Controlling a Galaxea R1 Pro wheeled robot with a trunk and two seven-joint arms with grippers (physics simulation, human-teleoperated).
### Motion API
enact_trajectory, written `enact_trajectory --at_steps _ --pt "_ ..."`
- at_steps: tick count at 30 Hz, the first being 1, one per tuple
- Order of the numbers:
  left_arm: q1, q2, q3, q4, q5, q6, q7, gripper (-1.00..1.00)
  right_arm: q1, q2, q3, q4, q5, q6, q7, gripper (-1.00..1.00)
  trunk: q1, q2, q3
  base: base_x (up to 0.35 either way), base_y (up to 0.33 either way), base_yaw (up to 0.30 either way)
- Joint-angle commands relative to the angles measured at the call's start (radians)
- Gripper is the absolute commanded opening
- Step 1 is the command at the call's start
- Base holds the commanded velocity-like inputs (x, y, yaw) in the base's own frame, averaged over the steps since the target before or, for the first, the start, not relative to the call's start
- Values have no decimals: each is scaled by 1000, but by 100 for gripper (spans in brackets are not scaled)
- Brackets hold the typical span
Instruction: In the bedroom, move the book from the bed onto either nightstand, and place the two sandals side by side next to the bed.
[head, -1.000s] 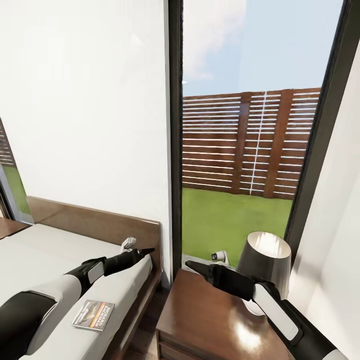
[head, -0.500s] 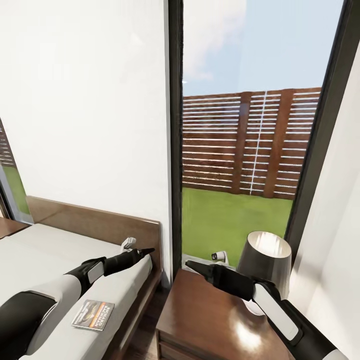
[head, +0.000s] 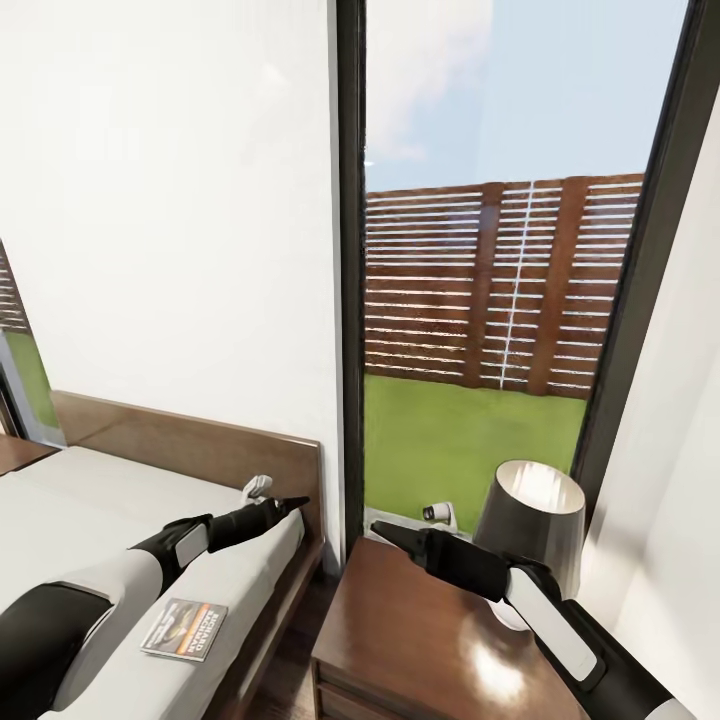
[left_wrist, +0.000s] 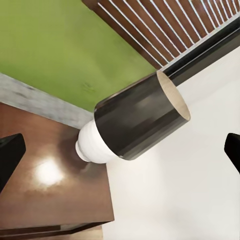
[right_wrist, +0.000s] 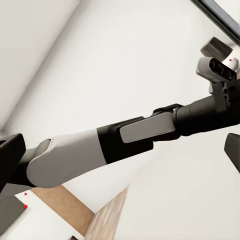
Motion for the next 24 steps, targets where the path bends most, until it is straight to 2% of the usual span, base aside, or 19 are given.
enact_trajectory --at_steps 1,24 --pt "-1 0 -7 0 11 9 -2 100 -1 -1 2 0 -10 7 -1 100 4 -9 -5 0 0 0" --pt "0 -1 -7 0 11 -19 -1 100 -1 -1 3 0 -12 6 -3 100 92 -170 -77 0 0 0"
